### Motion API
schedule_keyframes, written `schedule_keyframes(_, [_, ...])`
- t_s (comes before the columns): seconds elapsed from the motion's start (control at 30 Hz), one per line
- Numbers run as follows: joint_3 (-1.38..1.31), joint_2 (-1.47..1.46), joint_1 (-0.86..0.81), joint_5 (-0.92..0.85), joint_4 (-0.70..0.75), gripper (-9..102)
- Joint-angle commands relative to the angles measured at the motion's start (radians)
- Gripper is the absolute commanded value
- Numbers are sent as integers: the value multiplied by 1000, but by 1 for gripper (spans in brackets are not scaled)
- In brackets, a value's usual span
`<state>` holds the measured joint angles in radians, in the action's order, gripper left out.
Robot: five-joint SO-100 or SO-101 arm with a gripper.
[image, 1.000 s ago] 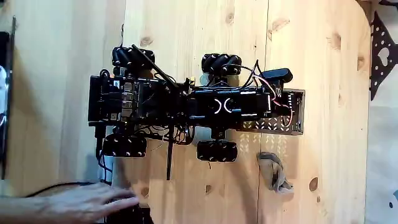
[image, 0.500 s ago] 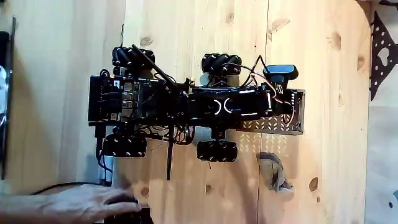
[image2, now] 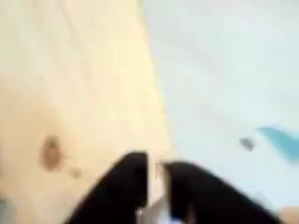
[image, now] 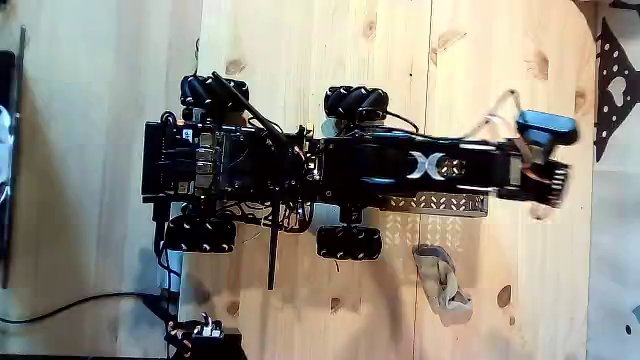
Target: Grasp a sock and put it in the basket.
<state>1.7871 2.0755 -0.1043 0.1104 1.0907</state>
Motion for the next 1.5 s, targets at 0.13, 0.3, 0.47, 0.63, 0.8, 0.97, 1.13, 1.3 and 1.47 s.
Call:
schedule_keyframes(0.13, [-140, -299, -121, -115, -101, 0])
schedule_keyframes(0.3, [-299, -503, -232, -107, -130, 0])
schedule_keyframes(0.47, [-393, -667, -318, -97, -192, 0])
schedule_keyframes(0.63, [-391, -652, -385, -156, -196, 0])
schedule_keyframes(0.8, [-391, -566, -399, -256, -184, 0])
schedule_keyframes(0.97, [-391, -460, -397, -341, -146, 0])
schedule_keyframes(1.13, [-391, -460, -373, -334, -186, 0])
schedule_keyframes(1.3, [-393, -500, -408, -275, -253, 0])
schedule_keyframes(1.47, [-393, -569, -448, -209, -278, 0])
